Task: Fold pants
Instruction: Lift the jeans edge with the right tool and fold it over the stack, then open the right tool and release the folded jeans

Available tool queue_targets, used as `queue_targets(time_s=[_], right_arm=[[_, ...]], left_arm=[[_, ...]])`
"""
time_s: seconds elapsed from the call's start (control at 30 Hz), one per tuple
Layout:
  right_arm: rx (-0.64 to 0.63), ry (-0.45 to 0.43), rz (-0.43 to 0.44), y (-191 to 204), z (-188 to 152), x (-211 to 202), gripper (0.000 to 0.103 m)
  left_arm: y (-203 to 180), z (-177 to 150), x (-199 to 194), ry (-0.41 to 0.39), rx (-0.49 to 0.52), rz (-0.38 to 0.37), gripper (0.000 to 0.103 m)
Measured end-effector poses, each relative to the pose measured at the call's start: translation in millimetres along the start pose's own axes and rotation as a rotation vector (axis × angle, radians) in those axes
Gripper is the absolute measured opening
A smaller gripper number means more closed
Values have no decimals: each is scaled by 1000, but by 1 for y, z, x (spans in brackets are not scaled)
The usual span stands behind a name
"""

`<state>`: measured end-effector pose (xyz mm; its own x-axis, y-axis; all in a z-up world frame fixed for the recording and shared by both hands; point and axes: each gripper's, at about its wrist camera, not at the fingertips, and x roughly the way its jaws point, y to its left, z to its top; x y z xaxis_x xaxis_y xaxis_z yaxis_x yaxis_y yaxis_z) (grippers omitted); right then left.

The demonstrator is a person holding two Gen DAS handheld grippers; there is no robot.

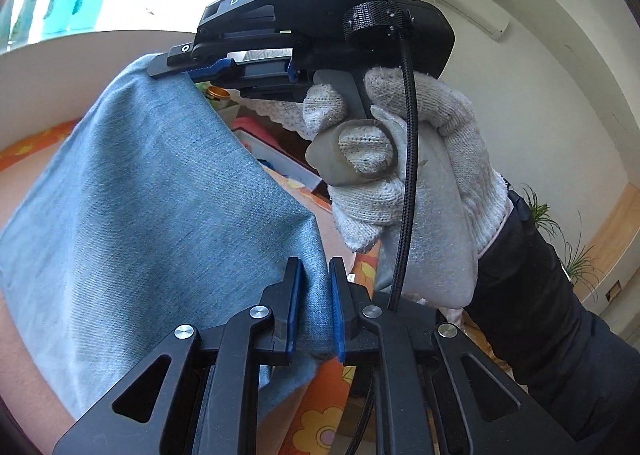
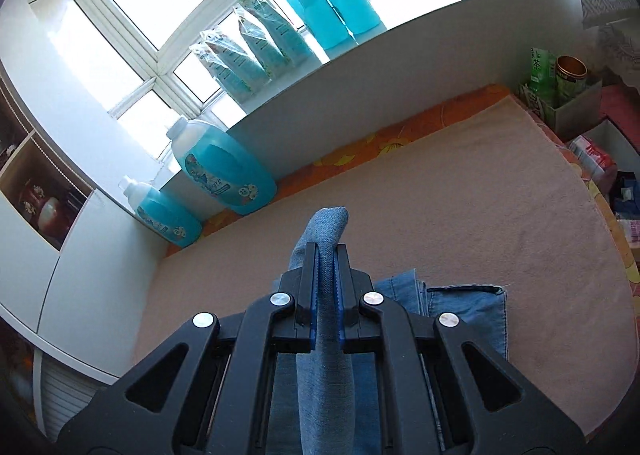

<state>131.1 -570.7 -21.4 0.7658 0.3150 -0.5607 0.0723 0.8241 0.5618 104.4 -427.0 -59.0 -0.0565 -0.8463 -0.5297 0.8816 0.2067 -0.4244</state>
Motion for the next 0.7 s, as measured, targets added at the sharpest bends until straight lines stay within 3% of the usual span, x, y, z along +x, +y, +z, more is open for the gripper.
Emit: queue_targets(time_s=[0.27,0.47,0.63,0.7], right_arm=[[142,39,-22,-95,-13,20,7],[136,81,-31,-114,-15,37,8],[75,49,-105,-101,-14,16,19],[55,26,-134,-93,-16,1,36]], left_arm=[[15,0,60,98,9,-29,12],[21,0,77,130,0,-22,12],[6,5,68,133,19,-8,13],[3,6,67,133,25,-5,21]])
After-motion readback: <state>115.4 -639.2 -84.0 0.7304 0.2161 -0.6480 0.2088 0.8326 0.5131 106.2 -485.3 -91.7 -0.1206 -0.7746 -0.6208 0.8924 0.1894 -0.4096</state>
